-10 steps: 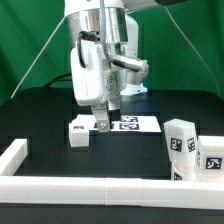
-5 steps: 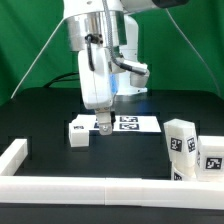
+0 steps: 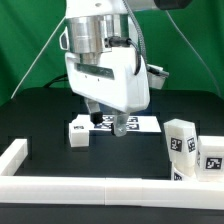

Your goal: Assemble stool

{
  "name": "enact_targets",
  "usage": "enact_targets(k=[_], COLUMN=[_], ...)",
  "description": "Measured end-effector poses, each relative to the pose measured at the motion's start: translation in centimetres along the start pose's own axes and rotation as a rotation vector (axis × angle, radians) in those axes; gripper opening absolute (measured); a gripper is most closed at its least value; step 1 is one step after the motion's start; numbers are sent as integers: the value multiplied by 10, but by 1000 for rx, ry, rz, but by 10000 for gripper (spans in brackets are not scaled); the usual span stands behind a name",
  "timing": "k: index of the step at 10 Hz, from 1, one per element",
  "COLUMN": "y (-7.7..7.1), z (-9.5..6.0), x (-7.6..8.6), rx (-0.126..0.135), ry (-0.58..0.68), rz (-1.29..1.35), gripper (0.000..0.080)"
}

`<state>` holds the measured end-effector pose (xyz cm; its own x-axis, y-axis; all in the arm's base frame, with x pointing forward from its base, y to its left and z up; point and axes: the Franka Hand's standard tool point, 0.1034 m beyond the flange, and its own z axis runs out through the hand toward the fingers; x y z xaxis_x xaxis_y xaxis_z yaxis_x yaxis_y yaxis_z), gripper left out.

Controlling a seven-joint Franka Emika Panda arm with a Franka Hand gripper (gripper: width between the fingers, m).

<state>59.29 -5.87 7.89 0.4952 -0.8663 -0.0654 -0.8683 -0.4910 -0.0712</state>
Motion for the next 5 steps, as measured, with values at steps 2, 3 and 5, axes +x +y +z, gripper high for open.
enact_targets(k=[2, 3, 5], y=[0, 1, 4], z=[0, 0, 2], x=[0, 3, 4], rx=[-6, -40, -78], ry=[5, 36, 52], rz=[-143, -366, -660], gripper=[648, 648, 648])
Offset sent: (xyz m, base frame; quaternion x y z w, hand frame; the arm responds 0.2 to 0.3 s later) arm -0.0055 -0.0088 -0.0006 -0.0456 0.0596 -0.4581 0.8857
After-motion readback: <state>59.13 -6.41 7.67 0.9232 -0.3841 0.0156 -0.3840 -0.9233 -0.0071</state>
